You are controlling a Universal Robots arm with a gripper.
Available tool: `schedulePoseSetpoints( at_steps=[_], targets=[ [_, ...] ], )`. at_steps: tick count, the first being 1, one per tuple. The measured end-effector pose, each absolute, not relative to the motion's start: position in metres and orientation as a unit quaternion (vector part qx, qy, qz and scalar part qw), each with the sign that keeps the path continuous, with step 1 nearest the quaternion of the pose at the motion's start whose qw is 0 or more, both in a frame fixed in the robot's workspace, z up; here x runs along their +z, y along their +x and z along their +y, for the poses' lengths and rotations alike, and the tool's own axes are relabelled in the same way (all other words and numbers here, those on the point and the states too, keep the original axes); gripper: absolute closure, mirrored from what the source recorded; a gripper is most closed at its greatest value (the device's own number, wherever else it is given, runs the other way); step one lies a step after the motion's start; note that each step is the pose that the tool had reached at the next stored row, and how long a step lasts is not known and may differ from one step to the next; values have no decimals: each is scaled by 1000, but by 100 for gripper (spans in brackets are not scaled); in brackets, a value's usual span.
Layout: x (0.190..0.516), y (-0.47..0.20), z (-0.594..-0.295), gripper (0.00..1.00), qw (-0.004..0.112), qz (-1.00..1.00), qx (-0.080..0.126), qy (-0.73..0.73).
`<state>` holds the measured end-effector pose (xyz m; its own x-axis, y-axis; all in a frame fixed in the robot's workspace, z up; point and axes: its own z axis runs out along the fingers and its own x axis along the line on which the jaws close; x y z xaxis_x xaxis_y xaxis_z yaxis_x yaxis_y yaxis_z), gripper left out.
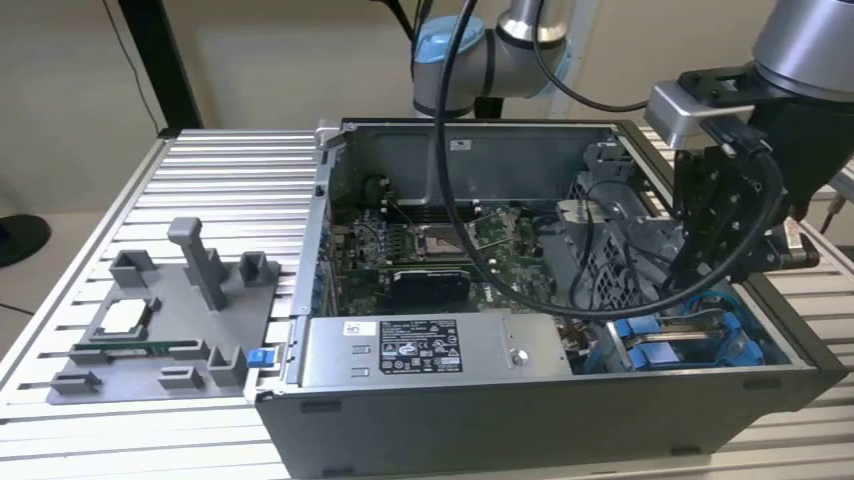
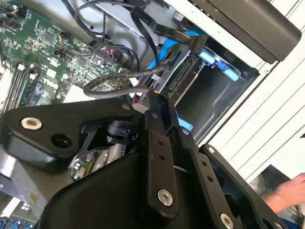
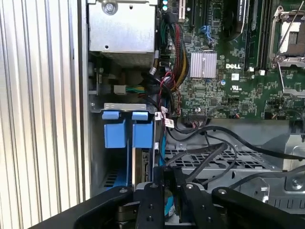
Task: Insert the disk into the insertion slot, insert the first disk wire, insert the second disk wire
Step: 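Insert the first disk wire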
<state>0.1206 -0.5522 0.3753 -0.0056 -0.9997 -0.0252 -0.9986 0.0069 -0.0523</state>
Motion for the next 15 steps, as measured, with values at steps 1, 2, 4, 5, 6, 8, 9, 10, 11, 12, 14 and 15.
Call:
schedulePoseSetpoints(
  at_steps=[1, 2, 4, 5, 6, 8, 9, 10, 11, 12, 14, 15],
  targets=[
    [375, 122, -554, 100, 26, 709, -9, -705],
    [374, 124, -555, 100, 25, 709, -8, -705],
    [372, 127, -556, 100, 24, 709, -7, -705],
    [371, 127, -557, 100, 24, 709, -7, -705],
    [371, 128, -557, 100, 24, 709, -7, -705],
    [370, 130, -557, 100, 24, 709, -7, -705],
    [369, 130, -557, 100, 24, 709, -7, -705],
    [368, 132, -557, 100, 24, 709, -7, -705],
    [368, 135, -558, 100, 22, 709, -6, -705],
    [367, 138, -559, 100, 20, 709, -3, -705],
    [366, 142, -560, 100, 17, 709, 0, -705],
    [365, 144, -561, 100, 15, 709, 1, -705]
  ],
)
